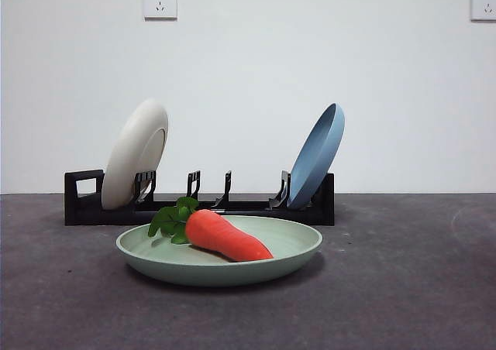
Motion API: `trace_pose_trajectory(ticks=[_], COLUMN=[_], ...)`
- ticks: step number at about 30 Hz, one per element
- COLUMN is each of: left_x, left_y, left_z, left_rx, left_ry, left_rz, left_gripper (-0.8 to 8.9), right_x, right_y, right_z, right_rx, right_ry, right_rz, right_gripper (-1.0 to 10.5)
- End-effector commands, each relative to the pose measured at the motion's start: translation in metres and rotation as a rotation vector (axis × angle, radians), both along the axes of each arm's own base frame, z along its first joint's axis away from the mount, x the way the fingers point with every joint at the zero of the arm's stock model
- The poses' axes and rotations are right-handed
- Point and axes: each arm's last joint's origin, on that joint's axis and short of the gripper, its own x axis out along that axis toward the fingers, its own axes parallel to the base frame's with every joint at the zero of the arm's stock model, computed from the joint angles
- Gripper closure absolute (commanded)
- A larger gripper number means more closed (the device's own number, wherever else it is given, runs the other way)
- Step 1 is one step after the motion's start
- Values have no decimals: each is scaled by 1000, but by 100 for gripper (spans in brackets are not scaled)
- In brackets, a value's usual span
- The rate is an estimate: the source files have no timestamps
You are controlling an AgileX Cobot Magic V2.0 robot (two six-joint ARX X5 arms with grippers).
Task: Take the green plate from the plate rack,put the plate on the table,take the carrot from the table,put the carrot in the plate
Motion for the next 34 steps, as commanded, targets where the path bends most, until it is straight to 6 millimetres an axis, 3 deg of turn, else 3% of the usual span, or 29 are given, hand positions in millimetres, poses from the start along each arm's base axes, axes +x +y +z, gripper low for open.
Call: trace_pose_trajectory(ticks=[1, 5, 26, 30, 34], left_x=[1, 0, 0, 0, 0], left_y=[-1, -1, -1, -1, -1], left_z=[-7, -15, -14, -14, -14], left_rx=[-37, -60, -67, -67, -67], left_ry=[3, 67, 61, 60, 61], left_rz=[-26, -29, -27, -27, -26], left_gripper=[817, 817, 817, 817, 817], right_x=[0, 0, -1, -1, 2], right_y=[0, 0, 0, -16, -36], right_z=[-1, -1, -1, 7, 16], right_rx=[0, 0, 1, -15, 88], right_ry=[0, 0, -2, -198, -429], right_rz=[-1, -1, 1, -19, -143], right_gripper=[946, 946, 946, 946, 946])
